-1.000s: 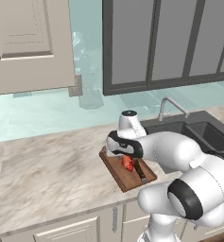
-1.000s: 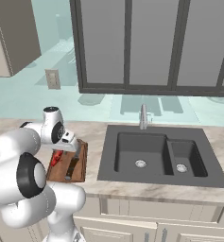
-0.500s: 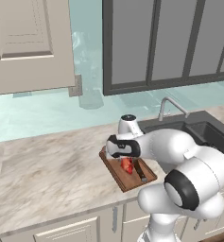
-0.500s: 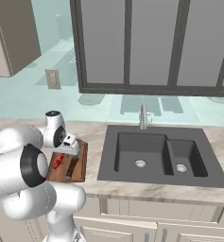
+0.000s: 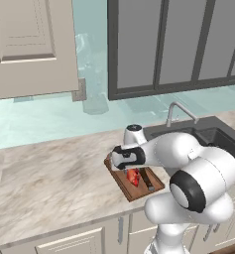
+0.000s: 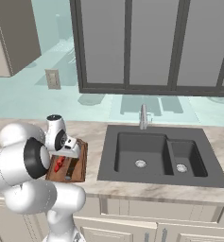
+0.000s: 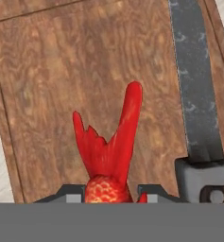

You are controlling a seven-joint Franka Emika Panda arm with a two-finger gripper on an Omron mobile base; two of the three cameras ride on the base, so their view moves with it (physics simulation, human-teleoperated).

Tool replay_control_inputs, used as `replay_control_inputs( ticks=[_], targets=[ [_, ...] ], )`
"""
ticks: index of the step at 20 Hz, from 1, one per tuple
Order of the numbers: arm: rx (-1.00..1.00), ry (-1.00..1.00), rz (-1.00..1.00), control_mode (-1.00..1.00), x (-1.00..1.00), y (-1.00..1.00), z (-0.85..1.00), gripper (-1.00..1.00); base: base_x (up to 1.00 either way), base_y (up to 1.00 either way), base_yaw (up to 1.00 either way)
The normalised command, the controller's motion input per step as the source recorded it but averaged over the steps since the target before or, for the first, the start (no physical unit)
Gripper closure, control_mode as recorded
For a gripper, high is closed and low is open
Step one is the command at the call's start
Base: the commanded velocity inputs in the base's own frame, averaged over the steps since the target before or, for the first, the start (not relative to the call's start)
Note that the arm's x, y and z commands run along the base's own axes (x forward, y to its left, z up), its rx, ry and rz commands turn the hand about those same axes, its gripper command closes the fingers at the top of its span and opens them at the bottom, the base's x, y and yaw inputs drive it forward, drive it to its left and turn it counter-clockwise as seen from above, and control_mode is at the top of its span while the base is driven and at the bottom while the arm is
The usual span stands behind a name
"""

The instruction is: Pick up the knife from the drawer and place it on the cutting board. Then place the meat from the plate to the cutting board.

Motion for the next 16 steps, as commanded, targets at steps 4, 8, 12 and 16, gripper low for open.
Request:
replay_control_inputs(
  ticks=[4, 8, 12, 16],
  targets=[
    [0.0, 0.0, 0.01, -1.0, 0.0, 0.0, -0.22, 1.0, 0.0, 0.0, 0.0],
    [0.0, 0.0, 0.01, -1.0, 0.0, 0.0, -0.21, 1.0, 0.0, 0.0, 0.0],
    [0.0, -0.01, 0.01, -1.0, 0.0, 0.0, -0.19, 1.0, 0.0, 0.0, 0.0],
    [0.0, -0.01, 0.01, -1.0, 0.0, 0.08, -0.21, -1.0, 0.0, 0.0, 0.0]
  ],
)
